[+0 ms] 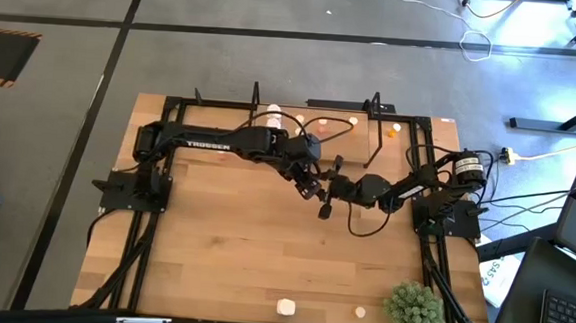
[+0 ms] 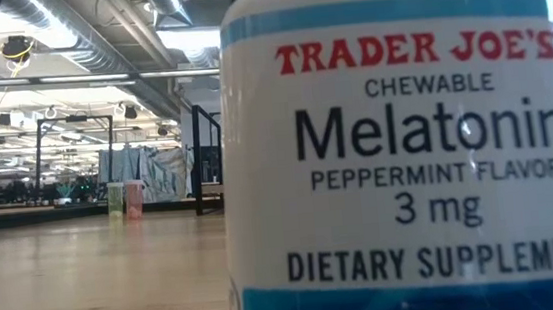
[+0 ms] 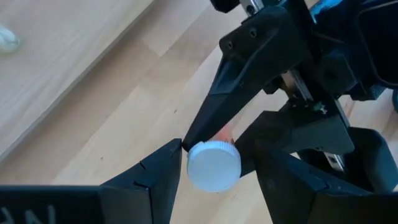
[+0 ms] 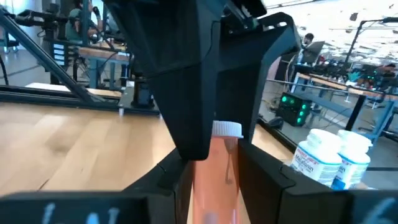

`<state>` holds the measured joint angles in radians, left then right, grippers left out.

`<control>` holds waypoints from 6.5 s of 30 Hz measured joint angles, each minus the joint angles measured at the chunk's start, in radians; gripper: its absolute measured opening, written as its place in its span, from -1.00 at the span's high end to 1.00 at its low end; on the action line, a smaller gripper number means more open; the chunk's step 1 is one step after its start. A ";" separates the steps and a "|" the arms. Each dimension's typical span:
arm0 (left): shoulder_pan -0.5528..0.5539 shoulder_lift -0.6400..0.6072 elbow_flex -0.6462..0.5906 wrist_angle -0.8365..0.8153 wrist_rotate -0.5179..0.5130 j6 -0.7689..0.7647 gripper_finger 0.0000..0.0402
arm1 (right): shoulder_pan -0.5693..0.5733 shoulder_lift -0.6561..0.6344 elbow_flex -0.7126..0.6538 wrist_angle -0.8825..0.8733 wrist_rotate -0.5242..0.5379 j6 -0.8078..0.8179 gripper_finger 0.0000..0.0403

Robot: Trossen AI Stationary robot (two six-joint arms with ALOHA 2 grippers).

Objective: Pick and place medicine bottles onto shelf by color
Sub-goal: Put the bottom red pill bottle on the shelf aligned with the other red pill bottle

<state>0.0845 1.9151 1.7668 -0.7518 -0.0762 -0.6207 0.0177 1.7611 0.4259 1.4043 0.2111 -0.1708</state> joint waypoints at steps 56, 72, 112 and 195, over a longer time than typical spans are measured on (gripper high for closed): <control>-0.013 0.000 0.000 -0.060 -0.071 0.030 0.50 | 0.001 -0.003 0.000 -0.020 0.035 0.009 0.05; 0.050 -0.018 0.062 -0.152 -0.038 0.177 0.50 | 0.050 -0.155 -0.196 0.053 0.035 0.006 0.06; 0.229 0.275 0.572 -0.371 0.034 0.801 0.50 | 0.416 -0.467 -0.270 0.030 0.718 -0.175 0.07; 0.223 0.476 0.573 -0.362 -0.095 0.997 0.45 | 0.460 -0.544 -0.269 0.024 0.903 -0.413 0.07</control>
<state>0.3073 2.3909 2.3394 -1.1137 -0.1711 0.3767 0.4782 1.2171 0.1566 1.4281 1.1145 -0.5838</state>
